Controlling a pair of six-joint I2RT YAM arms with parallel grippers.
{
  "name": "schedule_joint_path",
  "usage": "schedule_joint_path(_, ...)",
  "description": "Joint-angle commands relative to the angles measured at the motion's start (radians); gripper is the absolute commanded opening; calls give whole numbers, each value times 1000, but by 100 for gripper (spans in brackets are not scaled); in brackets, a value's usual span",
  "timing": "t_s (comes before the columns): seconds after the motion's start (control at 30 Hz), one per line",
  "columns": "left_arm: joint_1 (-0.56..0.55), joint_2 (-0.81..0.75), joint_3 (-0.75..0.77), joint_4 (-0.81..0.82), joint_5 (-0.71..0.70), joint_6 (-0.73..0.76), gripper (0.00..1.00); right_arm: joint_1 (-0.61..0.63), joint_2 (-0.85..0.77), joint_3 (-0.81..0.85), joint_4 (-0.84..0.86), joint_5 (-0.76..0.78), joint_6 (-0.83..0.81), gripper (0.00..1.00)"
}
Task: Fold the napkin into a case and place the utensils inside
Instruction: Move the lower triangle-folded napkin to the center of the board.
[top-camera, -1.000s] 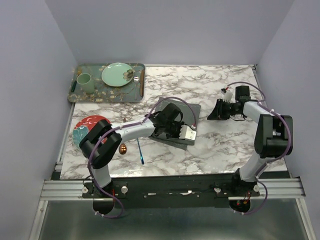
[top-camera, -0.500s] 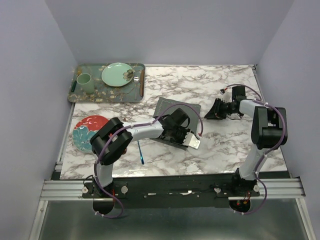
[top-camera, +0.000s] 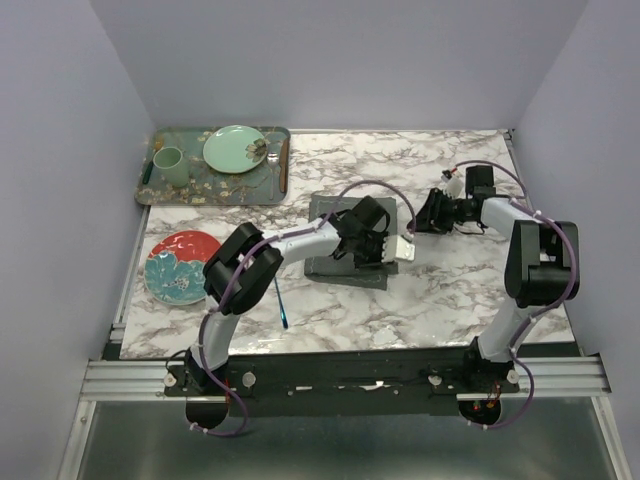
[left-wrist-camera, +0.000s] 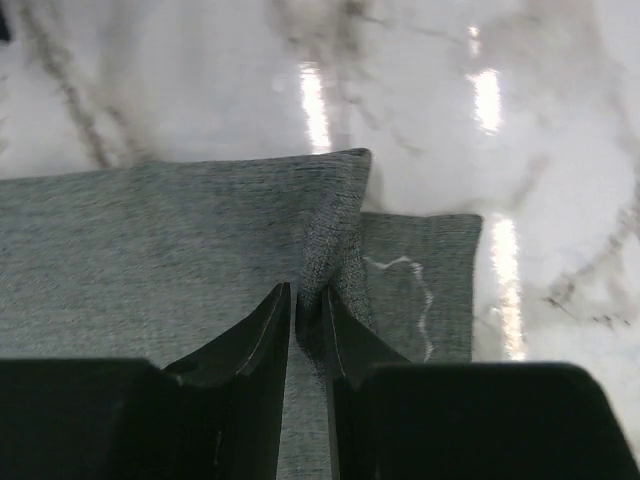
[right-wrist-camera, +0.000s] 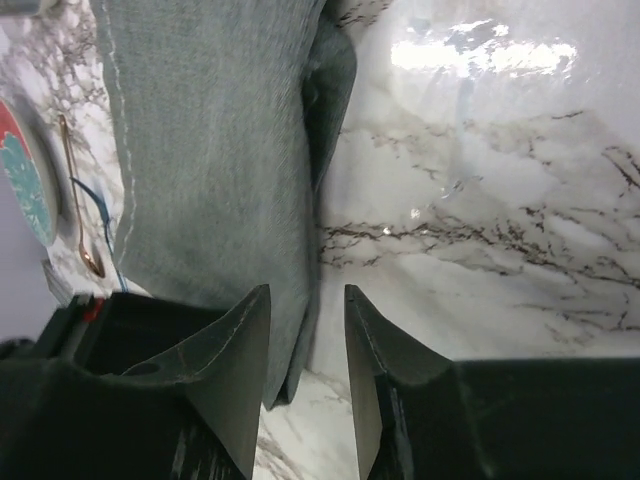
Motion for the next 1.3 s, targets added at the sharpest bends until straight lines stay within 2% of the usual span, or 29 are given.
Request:
schedule_joint_path(0.0, 54, 69, 125, 23, 16, -263, 27, -17, -90, -34, -75, -1, -17, 44)
schedule_joint_path(0.07, 72, 89, 154, 31, 13, -307, 27, -26, -125, -55, -83, -27, -29, 43)
schedule_joint_path(0.17, 88, 100, 169, 37, 19, -324, 26, -27, -176, -124, -75, -144, -11, 40)
schedule_joint_path(0.2, 91, 100, 172, 35, 31, -329, 28, -27, -185, -144, -48, -224, 12, 39)
schedule_joint_path(0.27, 92, 94, 175, 20, 71, -330, 35, -26, -195, -219, -14, -282, 107, 39)
schedule_joint_path(0.3, 92, 88, 172, 18, 77, -336, 45, -27, -198, -244, 12, -332, 141, 39)
schedule_joint_path(0.37, 91, 69, 157, 21, 93, -347, 54, -27, -198, -308, 55, -349, 202, 38)
schedule_joint_path(0.4, 86, 60, 148, 26, 90, -349, 59, -27, -202, -330, 67, -345, 215, 36)
schedule_joint_path(0.47, 78, 34, 113, 37, 74, -333, 62, -27, -216, -383, 83, -325, 254, 32)
schedule_joint_path(0.53, 65, 14, 73, 50, 56, -320, 62, -27, -256, -416, 126, -290, 290, 22)
schedule_joint_path(0.57, 60, -4, 56, 58, 32, -301, 61, -20, -267, -434, 141, -249, 370, 12)
schedule_joint_path(0.6, 54, -13, 39, 69, 18, -295, 61, -13, -270, -431, 83, -127, 395, 4)
schedule_joint_path(0.8, 39, -41, -32, 112, -24, -273, 61, 9, -268, -479, 158, -126, 498, 3)
schedule_joint_path(0.93, 39, -56, -49, 127, -24, -284, 61, 85, -279, -480, 163, -73, 499, 1)
schedule_joint_path(1.1, 39, -75, -58, 124, -39, -309, 61, 174, -290, -407, 126, 77, 385, 1)
schedule_joint_path(1.27, 88, -98, -73, 109, 11, -413, 61, 202, -405, -399, 101, 146, 200, 1)
